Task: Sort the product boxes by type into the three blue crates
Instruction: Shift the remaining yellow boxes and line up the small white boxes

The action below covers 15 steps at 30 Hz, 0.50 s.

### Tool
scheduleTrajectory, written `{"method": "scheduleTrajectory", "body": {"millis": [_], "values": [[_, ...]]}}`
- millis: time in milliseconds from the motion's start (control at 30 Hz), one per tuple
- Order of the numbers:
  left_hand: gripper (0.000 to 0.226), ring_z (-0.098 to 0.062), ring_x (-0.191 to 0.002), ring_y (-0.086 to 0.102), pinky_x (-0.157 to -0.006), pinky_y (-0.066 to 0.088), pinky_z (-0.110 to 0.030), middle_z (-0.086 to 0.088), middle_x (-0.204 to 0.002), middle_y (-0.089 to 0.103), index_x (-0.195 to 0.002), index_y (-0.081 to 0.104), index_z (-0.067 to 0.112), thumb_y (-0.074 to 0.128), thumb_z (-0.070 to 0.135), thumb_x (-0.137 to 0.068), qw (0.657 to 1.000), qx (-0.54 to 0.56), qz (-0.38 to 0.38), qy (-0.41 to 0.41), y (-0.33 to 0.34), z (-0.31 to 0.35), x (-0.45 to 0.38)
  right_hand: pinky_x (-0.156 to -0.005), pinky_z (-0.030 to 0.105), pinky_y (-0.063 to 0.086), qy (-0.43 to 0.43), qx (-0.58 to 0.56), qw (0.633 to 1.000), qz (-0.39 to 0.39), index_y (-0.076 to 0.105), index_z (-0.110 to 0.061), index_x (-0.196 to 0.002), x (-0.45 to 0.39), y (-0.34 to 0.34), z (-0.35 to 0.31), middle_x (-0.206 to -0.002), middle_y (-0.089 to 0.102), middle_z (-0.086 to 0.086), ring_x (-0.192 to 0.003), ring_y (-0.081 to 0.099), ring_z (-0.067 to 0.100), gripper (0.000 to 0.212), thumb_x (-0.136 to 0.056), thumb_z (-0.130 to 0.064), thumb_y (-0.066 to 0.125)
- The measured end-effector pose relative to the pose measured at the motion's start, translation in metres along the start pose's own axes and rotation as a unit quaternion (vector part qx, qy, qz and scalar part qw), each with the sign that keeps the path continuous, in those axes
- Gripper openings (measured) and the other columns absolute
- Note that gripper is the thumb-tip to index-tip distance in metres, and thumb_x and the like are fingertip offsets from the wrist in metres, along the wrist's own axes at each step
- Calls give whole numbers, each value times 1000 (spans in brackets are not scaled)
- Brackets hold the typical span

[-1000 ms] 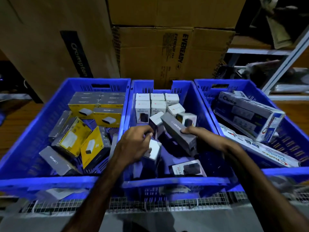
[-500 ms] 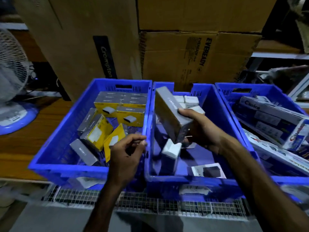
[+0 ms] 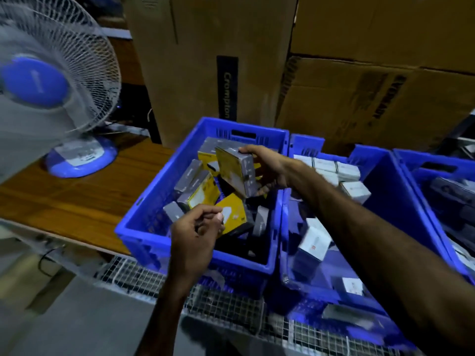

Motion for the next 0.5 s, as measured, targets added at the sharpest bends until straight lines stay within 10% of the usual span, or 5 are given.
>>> {"method": "scheduleTrajectory", "body": {"millis": [200, 367, 500], "values": [[11, -9, -85, 76, -75, 63, -43, 7, -89, 78, -98, 76, 23, 69, 31, -94, 998, -54, -8, 26, 2, -3, -3, -51, 29, 33, -64, -63, 991, 98, 55, -16, -91, -52, 9, -7, -73, 45, 6, -54, 40, 19, 10, -97, -22, 49], [7, -3, -92, 73, -78, 61, -31, 11, -96, 77, -102, 76, 22, 73, 22, -95, 996, -72, -41, 40, 7, 5, -2, -74, 42, 52, -150, -35, 976, 154, 70, 1, -110, -40, -9, -8, -96, 67, 14, -89, 65, 29, 19, -98, 2, 55], [12, -1, -91, 71, -78, 59, -30, 14, -95, 75, -100, 77, 22, 71, 29, -92, 992, -100, -51, 65, 14, 15, 4, -69, 23, 59, -208, -5, 970, 126, 65, 4, -122, 18, -18, -2, -110, 74, 17, -92, 70, 24, 23, -104, 0, 52]]}}
Point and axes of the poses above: each hand's wrist, its own x-axis away from the middle knuckle, its own y-axis out of the palm, z = x × y, the point moved 10 cm from there along -x, towards the middle knuckle
